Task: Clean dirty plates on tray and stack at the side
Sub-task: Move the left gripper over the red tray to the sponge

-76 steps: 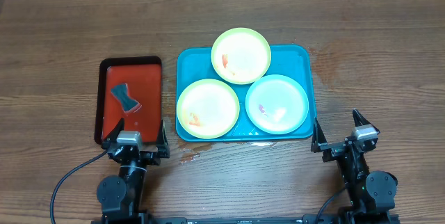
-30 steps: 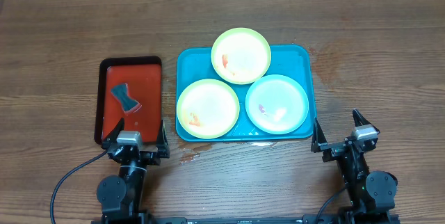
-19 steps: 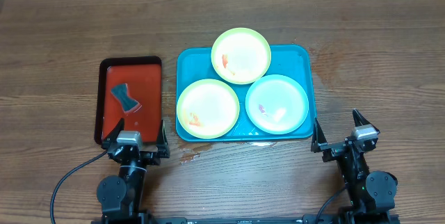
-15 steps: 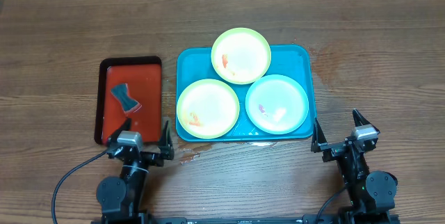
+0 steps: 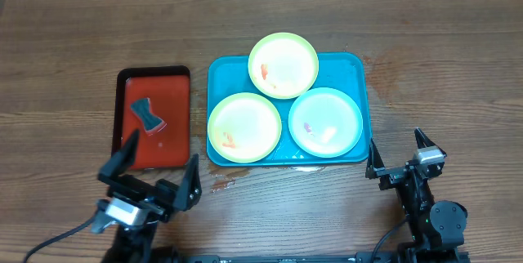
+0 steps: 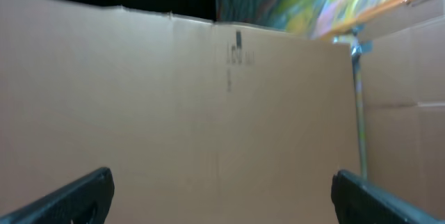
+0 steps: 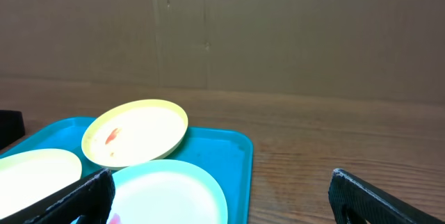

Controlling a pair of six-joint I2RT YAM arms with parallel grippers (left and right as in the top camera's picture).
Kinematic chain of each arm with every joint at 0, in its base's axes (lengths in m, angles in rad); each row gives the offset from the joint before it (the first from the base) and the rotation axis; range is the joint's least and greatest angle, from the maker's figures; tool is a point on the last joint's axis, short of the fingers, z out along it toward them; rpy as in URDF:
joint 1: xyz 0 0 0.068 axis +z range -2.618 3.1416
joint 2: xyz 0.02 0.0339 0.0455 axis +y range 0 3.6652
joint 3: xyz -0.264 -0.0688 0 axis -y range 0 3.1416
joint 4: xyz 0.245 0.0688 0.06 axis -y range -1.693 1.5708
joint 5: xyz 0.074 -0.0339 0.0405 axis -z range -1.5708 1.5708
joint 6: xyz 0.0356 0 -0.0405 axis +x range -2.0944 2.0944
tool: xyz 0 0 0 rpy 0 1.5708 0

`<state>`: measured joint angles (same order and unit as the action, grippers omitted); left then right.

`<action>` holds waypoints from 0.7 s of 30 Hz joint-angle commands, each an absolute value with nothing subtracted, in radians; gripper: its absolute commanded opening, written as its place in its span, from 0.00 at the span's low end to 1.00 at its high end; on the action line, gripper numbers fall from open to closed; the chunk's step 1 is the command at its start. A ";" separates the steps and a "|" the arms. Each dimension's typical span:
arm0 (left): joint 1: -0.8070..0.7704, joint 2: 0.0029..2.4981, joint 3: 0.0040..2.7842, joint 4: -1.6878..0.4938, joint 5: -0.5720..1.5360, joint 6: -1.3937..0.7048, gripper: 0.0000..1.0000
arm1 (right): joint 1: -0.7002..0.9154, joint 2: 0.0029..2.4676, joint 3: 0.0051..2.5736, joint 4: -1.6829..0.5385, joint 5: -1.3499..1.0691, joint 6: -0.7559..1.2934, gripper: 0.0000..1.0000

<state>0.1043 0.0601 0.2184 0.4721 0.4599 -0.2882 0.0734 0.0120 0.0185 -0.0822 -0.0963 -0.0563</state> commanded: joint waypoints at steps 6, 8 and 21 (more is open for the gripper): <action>0.097 0.588 0.947 -0.266 0.474 -0.043 1.00 | 0.070 0.003 0.009 -0.078 -0.087 -0.052 1.00; 0.097 0.748 1.090 -0.450 0.537 0.033 1.00 | 0.070 0.003 0.008 -0.078 -0.087 -0.052 1.00; 0.223 1.397 1.371 -0.902 0.260 -0.138 0.99 | 0.070 0.003 0.009 -0.078 -0.087 -0.052 1.00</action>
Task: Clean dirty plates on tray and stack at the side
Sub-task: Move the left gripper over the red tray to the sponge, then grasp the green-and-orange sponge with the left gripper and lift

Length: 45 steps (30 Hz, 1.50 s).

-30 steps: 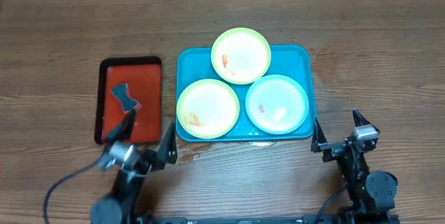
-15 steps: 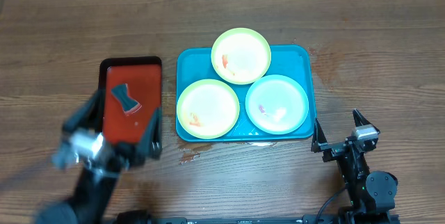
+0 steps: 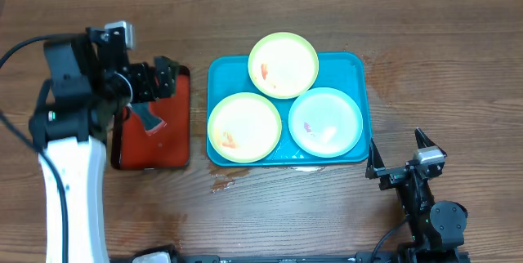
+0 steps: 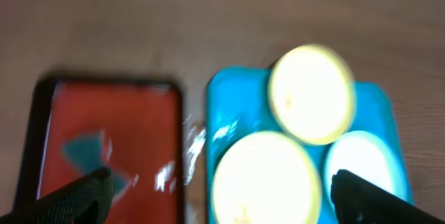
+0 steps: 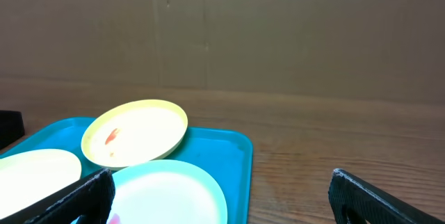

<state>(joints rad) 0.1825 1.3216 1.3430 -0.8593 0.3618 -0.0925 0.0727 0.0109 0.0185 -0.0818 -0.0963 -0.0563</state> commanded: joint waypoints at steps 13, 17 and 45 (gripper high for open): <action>0.262 1.678 1.370 -0.841 0.014 -0.337 1.00 | 0.070 0.003 0.009 -0.078 -0.087 -0.052 1.00; 0.262 1.769 1.370 -0.834 -0.038 -0.414 1.00 | 0.070 0.003 0.008 -0.078 -0.087 -0.052 1.00; 0.261 2.023 1.370 -0.700 -0.034 -0.471 0.24 | 0.070 0.003 0.009 -0.078 -0.087 -0.052 1.00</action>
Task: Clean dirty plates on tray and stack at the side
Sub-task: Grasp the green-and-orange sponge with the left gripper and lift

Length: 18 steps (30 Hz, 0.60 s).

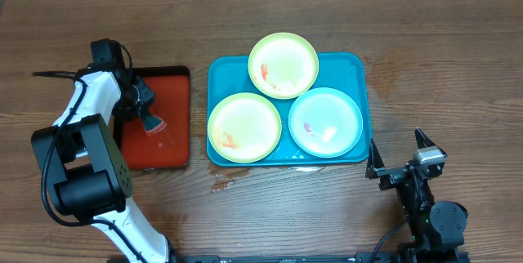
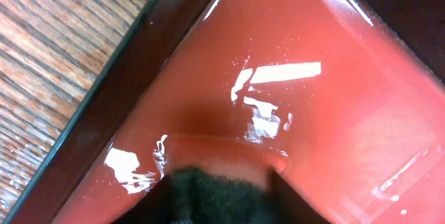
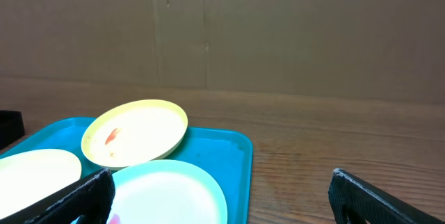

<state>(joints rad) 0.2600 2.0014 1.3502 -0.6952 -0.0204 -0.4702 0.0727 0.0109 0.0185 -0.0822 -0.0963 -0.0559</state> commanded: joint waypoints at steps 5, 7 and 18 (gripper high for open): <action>0.262 2.023 1.370 -0.741 -0.034 -0.471 0.17 | 0.070 0.003 0.009 -0.078 -0.087 -0.052 1.00; 0.262 2.023 1.370 -0.763 -0.033 -0.471 0.78 | 0.070 0.003 0.008 -0.078 -0.087 -0.052 1.00; 0.262 2.023 1.370 -0.957 0.057 -0.471 0.92 | 0.070 0.003 0.008 -0.078 -0.087 -0.052 1.00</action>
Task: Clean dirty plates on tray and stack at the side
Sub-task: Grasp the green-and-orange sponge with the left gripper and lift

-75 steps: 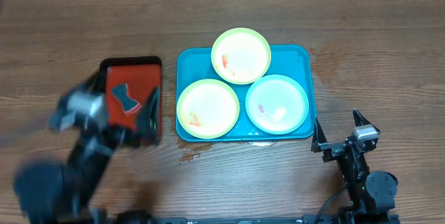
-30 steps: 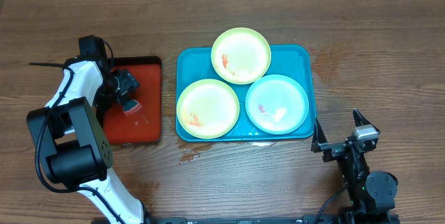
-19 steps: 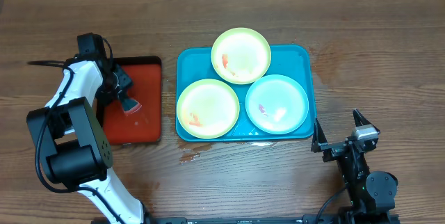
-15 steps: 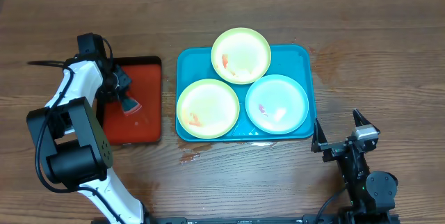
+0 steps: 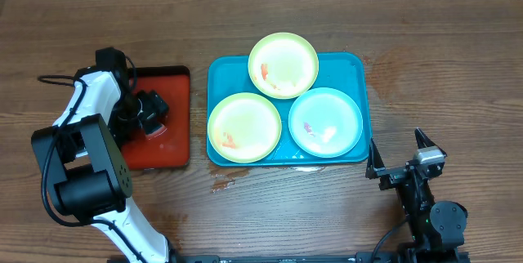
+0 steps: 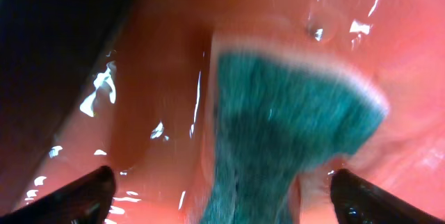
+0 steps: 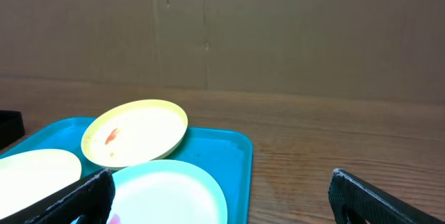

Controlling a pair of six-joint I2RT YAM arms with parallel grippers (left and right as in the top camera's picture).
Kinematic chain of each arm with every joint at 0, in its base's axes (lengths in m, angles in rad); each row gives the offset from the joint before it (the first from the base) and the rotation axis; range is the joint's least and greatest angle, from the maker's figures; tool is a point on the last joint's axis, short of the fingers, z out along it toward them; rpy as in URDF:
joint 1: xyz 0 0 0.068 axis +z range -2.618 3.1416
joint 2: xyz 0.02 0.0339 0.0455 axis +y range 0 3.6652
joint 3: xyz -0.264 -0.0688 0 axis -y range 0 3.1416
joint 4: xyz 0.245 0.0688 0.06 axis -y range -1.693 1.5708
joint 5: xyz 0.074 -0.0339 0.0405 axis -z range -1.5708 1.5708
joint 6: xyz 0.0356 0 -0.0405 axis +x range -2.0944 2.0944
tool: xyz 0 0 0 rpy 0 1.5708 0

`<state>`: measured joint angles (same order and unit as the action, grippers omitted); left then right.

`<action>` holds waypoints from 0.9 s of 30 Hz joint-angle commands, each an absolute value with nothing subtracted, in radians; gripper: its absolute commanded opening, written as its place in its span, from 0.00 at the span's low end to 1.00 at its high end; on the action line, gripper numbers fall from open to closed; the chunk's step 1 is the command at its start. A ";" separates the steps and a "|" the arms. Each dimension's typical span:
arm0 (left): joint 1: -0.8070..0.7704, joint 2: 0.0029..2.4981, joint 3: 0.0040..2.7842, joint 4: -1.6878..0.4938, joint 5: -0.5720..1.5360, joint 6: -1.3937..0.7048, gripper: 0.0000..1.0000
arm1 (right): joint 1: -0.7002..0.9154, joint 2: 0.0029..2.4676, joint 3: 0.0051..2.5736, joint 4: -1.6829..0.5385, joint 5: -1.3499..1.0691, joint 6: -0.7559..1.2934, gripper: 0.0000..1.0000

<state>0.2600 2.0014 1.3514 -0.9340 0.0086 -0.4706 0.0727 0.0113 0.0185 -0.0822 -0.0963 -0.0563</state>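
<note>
Three dirty plates sit on the blue tray [image 5: 359, 69]: a yellow-green one [image 5: 283, 65] at the back, another yellow-green one [image 5: 244, 127] front left, and a pale teal one [image 5: 325, 122] front right, each with red smears. A teal sponge [image 6: 278, 120] lies in the wet red tray [image 5: 170, 150]. My left gripper [image 5: 147, 111] hangs low over the sponge, open, one finger on each side of its narrow waist [image 6: 222, 200]. My right gripper [image 5: 398, 150] rests open at the blue tray's front right corner, holding nothing [image 7: 219, 200].
Brown cardboard walls [image 7: 278, 29] close off the back of the wooden table [image 5: 441, 59]. A wet patch [image 5: 225, 183] marks the wood in front of the blue tray. The left arm's cable [image 5: 57, 77] trails off to the left.
My left gripper was low over the red tray's far left corner, the sponge at the edge of its view. Now it sits over the sponge, open jaws either side of it. The right arm is unchanged.
My left arm first rested open at the table's front left, facing the cardboard wall. Then it was high over the red tray, looking down at both trays. Later it was close to the tray's far corner, and now straddles the sponge. The right arm and plates stayed still.
</note>
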 commanded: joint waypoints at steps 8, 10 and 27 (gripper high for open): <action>0.262 2.023 1.370 -0.974 0.050 -0.472 0.09 | 0.070 0.003 0.009 -0.078 -0.087 -0.052 1.00; 0.262 2.023 1.370 -0.958 0.038 -0.471 0.25 | 0.070 0.003 0.009 -0.078 -0.087 -0.052 1.00; 0.262 2.022 1.370 -0.844 0.007 -0.467 0.09 | 0.070 0.003 0.009 -0.078 -0.087 -0.052 1.00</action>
